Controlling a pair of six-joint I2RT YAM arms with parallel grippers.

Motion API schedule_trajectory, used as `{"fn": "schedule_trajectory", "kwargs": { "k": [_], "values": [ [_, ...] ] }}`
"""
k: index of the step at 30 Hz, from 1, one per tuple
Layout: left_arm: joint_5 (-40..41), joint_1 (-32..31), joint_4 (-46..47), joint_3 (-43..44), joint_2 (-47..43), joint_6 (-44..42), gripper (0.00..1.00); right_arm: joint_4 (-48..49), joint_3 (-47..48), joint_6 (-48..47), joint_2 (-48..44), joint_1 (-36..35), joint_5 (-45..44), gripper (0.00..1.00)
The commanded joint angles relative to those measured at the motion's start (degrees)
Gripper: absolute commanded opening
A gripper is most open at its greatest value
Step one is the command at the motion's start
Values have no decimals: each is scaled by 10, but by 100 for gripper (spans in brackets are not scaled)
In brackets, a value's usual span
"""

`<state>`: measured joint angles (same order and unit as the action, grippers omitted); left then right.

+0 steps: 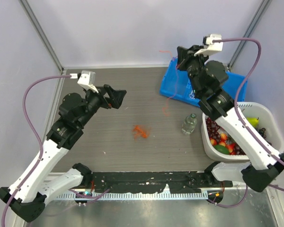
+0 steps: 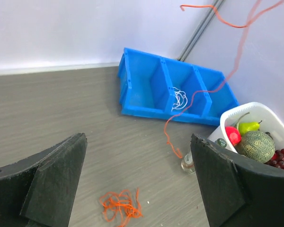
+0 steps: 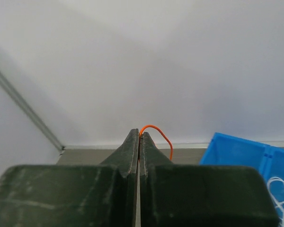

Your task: Untangle the cables

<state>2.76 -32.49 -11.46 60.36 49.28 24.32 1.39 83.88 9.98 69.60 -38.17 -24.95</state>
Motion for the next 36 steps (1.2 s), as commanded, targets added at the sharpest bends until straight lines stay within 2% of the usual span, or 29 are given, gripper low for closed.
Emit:
{"fn": "schedule_trajectory", "kwargs": {
  "k": [1,5,15,18,23,29,32,36],
  "values": [
    [-42,2,-14,30,19,-82,94,41,41,33,41,80,27,1],
    [-16,1,-1,-15,10,-110,93,36,80,51,93,157,60,1],
    [20,1,14,-60,-16,-138,92,45,174,7,238,234,70,1],
    [25,1,12,-60,-16,-141,91,58,137,14,256,239,64,0],
    [23,1,14,-61,-15,-137,91,67,54,64,276,239,117,1],
    [20,1,14,-62,-12,-133,91,70,-42,127,278,239,118,1],
    [20,1,14,-62,-11,-132,91,75,-52,130,293,239,115,1],
    [22,1,14,-62,-12,-133,91,59,-21,107,329,239,100,1]
  ]
}}
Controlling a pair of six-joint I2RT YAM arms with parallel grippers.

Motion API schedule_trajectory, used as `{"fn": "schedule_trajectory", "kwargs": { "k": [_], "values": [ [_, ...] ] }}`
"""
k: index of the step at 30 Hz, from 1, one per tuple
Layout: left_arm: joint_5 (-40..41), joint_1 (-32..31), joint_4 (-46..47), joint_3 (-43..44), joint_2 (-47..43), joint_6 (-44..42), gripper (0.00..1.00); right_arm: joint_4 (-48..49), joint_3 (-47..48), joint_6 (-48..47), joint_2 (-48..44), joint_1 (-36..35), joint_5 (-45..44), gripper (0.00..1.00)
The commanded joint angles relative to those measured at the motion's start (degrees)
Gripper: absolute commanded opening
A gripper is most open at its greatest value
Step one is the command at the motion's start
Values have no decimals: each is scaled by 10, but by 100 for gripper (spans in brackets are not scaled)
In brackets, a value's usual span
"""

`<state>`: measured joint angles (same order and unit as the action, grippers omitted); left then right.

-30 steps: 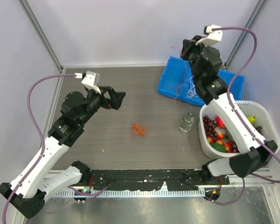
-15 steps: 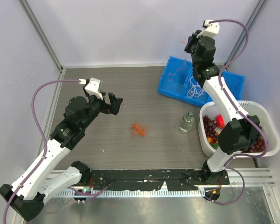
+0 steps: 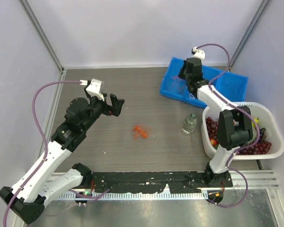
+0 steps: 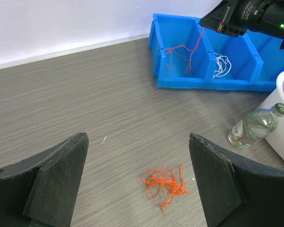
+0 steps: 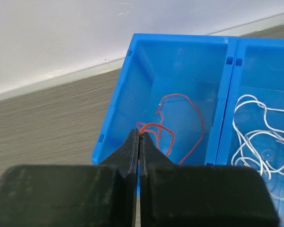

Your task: Untangle the cables

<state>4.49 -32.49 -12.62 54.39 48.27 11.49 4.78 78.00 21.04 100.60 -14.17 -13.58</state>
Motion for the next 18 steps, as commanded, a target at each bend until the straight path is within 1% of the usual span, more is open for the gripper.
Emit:
{"fn": "schedule_trajectory", "kwargs": {
  "k": [1,2,3,4,5,6,7,8,10,11,12,15,18],
  "values": [
    [4,1,24,-3,-2,-5,91,8,63,-13,38,0,-14,1],
    [5,2,24,-3,-1,-5,91,-3,79,-19,47,0,-15,1],
    [6,1,25,-3,0,-5,91,-31,114,-29,70,0,-15,7],
    [6,1,25,-3,0,-5,91,-82,154,-32,84,0,-16,19],
    [7,1,24,-3,0,-6,91,-109,184,-37,110,1,-17,40],
    [7,1,23,-3,1,-6,91,-178,236,-38,127,0,-23,48],
    [8,2,23,-4,2,-6,91,-208,266,-34,151,0,-26,52],
    [8,1,23,-3,3,-7,91,-251,293,-31,161,0,-28,52],
    [7,1,23,-3,4,-5,91,-262,277,-23,160,-1,-19,53],
    [6,1,23,-3,6,-4,91,-256,263,-20,142,-2,-14,53],
    [5,2,23,-4,7,-3,91,-236,222,-17,132,-7,-12,53],
    [2,1,23,-2,13,0,91,-215,154,-3,67,-18,-6,53],
    [-4,2,23,-3,16,4,91,-195,81,-1,8,-51,0,53]
  ]
}}
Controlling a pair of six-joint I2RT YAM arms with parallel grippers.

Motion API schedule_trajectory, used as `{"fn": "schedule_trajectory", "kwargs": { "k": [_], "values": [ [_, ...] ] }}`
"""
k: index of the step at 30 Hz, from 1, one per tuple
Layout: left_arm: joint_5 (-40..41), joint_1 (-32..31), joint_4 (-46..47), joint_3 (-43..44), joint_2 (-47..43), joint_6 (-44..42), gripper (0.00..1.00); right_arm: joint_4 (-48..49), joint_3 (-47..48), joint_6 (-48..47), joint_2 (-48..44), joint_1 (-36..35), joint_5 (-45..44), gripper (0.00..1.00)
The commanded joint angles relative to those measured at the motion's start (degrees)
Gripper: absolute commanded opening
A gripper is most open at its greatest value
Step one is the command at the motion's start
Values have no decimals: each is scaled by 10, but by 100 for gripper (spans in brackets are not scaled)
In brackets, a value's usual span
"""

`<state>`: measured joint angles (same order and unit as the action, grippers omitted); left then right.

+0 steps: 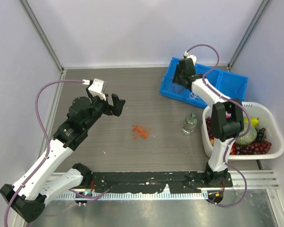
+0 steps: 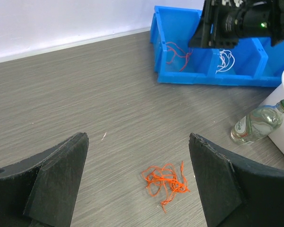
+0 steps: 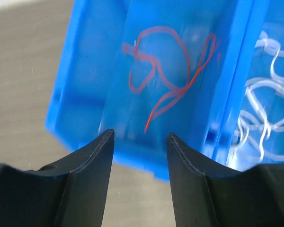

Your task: Untangle the cables

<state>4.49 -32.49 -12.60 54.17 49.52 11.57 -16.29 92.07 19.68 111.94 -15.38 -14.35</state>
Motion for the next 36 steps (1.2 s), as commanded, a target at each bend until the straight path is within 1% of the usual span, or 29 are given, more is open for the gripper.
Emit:
{"fn": "schedule_trajectory", "kwargs": {
  "k": [1,3,5,6,7,8,11,12,15,22,25,26,29,31,33,36],
  "values": [
    [-5,1,23,0,6,4,91,24,-72,12,-117,-49,9,53],
    [-6,2,21,1,10,4,91,36,-116,18,-145,-85,9,53],
    [-5,1,18,2,15,3,91,62,-175,22,-167,-142,11,53],
    [-4,1,16,3,16,2,91,68,-188,27,-177,-156,7,52],
    [-4,1,16,3,18,1,91,81,-213,32,-181,-188,6,52],
    [-4,1,16,3,20,1,91,88,-227,34,-184,-203,7,52],
    [-2,1,15,2,24,0,91,98,-269,38,-190,-280,-13,51],
    [-1,2,14,3,25,0,91,94,-274,43,-193,-295,-28,51],
    [-2,2,14,2,28,1,91,95,-309,68,-206,-339,-37,50],
    [-3,1,13,2,36,6,91,159,-421,132,-285,-362,-14,50],
    [-9,1,14,3,43,9,91,204,-473,155,-324,-374,-3,51],
    [-11,1,14,2,45,10,91,210,-479,155,-328,-378,6,51],
    [-23,1,14,4,58,23,91,205,-498,150,-351,-382,-1,50],
    [-42,1,13,6,75,48,91,203,-506,145,-363,-383,-6,50],
    [-90,2,-2,10,93,89,89,181,-499,143,-369,-383,-22,48],
    [-163,1,-6,-9,108,150,82,166,-500,160,-370,-384,-48,47]
  ]
}}
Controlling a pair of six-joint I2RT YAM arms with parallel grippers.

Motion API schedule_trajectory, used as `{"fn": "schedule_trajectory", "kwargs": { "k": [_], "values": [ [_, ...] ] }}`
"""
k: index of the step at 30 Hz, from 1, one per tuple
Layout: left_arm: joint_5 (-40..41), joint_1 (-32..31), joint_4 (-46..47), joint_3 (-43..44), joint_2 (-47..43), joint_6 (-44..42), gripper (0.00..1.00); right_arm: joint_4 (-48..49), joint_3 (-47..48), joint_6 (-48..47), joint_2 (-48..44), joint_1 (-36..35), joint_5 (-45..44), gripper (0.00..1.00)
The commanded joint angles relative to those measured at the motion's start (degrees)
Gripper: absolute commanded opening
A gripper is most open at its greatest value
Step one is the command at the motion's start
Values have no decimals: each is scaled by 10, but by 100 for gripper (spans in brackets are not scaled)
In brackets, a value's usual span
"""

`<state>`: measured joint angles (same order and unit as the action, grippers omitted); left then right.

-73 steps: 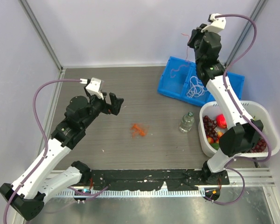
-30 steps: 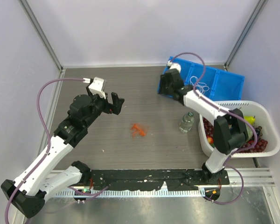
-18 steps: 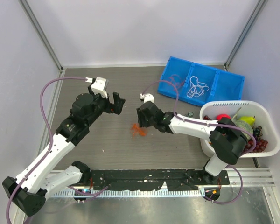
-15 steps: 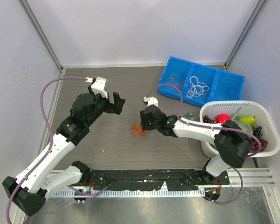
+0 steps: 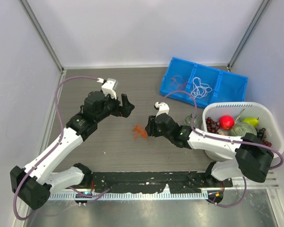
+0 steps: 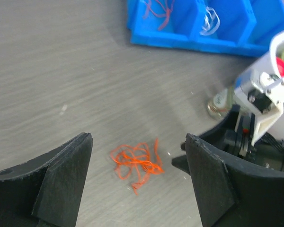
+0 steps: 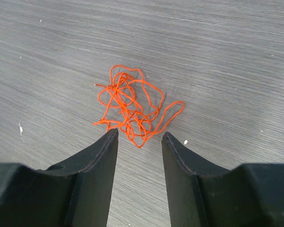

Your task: Untangle the cables

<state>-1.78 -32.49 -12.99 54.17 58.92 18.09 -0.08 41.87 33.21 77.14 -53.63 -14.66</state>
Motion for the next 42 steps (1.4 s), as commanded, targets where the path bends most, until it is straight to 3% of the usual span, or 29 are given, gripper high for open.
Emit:
{"fn": "schedule_trajectory", "kwargs": {
  "k": [1,9,15,28,30,35,42],
  "values": [
    [-126,1,11,-21,16,110,81,4,1,33,-21,-1,-58,47],
    [-188,1,59,-156,-26,237,85,53,1,247,52,5,-66,43],
    [-180,1,31,-195,-82,243,88,77,4,296,102,5,-73,42],
    [-179,1,21,-208,-123,245,91,119,19,252,186,21,-107,38],
    [-183,1,20,-207,-124,246,90,124,26,233,194,23,-118,31],
    [-197,1,34,-203,-143,235,90,103,58,156,174,23,-139,2],
    [-189,2,68,-189,-192,190,90,149,55,59,47,17,-59,1]
  ]
}}
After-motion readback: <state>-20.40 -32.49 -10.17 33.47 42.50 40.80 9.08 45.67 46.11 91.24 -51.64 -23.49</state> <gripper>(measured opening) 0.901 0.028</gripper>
